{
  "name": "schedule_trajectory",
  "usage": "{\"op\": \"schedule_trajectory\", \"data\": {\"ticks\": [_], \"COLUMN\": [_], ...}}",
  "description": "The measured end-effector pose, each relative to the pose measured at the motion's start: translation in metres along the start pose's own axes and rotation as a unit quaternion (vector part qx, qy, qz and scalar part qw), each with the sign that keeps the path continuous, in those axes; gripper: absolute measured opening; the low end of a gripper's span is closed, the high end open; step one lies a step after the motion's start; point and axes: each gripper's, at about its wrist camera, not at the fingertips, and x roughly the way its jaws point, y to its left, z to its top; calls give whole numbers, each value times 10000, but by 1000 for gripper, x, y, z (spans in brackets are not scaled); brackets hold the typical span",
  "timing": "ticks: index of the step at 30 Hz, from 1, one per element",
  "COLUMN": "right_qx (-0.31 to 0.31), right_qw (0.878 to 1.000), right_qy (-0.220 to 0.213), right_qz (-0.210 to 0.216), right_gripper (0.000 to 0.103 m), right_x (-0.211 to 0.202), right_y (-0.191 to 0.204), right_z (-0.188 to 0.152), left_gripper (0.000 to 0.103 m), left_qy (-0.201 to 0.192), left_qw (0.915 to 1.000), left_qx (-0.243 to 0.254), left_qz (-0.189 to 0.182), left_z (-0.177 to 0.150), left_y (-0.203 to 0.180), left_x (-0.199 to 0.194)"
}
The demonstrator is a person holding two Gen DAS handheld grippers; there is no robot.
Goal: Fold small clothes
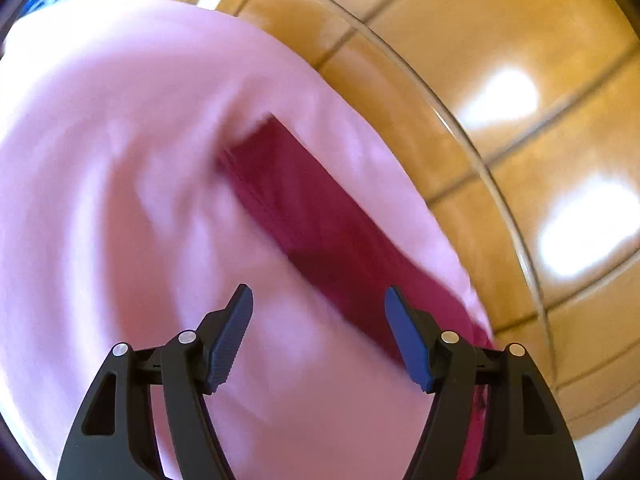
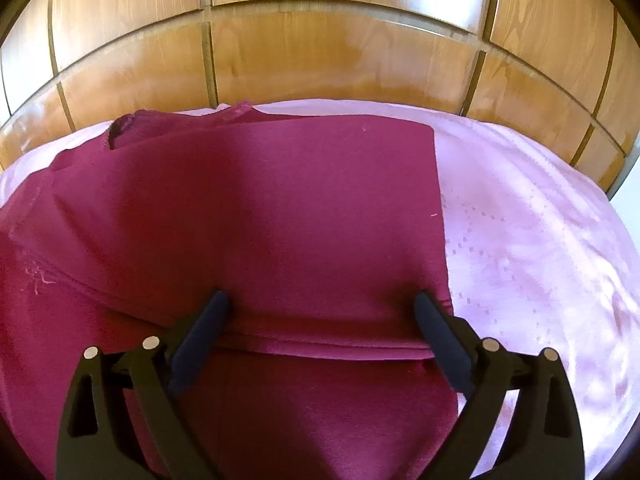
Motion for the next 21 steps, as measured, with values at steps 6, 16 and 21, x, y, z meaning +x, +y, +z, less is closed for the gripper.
{"op": "schedule_trajectory", "data": {"ticks": [6, 16, 21], "right_qx": [-36, -34, -8], "right_qw": [9998, 9998, 9998], "right_qy": [3, 6, 5], "right_qz": [-170, -198, -183], "right_gripper": [100, 100, 100], "right_x": [0, 1, 1], "right_y": [1, 2, 2], "right_z": [0, 1, 0], "left_gripper": [39, 7, 6], "left_qy": [93, 66, -41], "left_qw": [9982, 9950, 9995], "left_qx": [-587, -215, 157], "left_qz": [117, 975, 263], "left_z": [33, 62, 46], "left_y": [25, 24, -21], "left_x": [32, 67, 46]}}
